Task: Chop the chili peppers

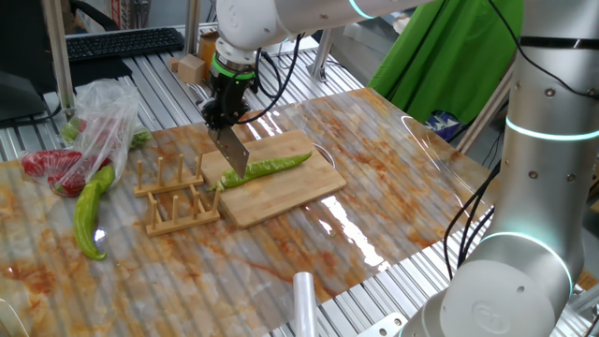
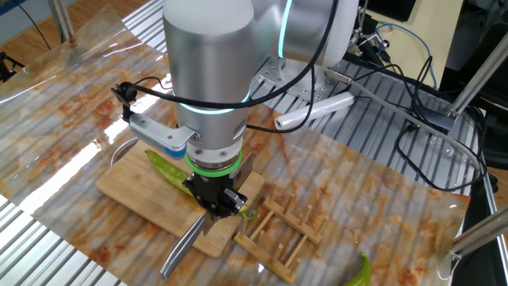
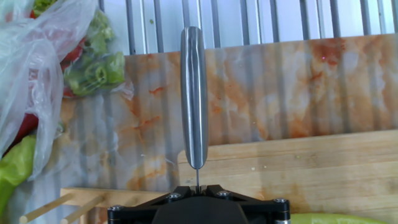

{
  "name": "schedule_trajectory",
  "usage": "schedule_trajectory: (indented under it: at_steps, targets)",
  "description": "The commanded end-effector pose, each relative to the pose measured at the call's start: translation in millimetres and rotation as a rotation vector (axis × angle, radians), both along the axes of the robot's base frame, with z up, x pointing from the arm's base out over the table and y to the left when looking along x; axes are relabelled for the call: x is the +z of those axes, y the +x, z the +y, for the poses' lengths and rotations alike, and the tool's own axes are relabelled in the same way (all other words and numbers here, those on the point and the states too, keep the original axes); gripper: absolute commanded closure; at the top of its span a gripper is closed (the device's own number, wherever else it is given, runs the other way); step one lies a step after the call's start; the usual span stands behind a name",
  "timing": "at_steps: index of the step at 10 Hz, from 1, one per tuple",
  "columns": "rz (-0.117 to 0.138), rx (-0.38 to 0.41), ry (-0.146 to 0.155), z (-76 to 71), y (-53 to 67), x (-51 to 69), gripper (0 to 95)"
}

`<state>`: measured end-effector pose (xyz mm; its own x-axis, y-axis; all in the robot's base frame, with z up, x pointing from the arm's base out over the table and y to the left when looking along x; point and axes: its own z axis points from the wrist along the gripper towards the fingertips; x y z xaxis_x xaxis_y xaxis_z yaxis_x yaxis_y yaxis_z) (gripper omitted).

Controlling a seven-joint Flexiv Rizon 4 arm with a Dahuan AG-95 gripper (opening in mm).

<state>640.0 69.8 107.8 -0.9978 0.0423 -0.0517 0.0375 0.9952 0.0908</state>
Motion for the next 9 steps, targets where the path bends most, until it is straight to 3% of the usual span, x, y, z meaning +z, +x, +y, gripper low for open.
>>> schedule_trajectory:
  at_steps: [1, 9]
  targets:
    - [0.004, -0.003, -0.001, -0.6, -0.9, 0.2, 95.0]
    - [0.001, -0.018, 0.000, 4.1, -4.0, 2.6, 95.0]
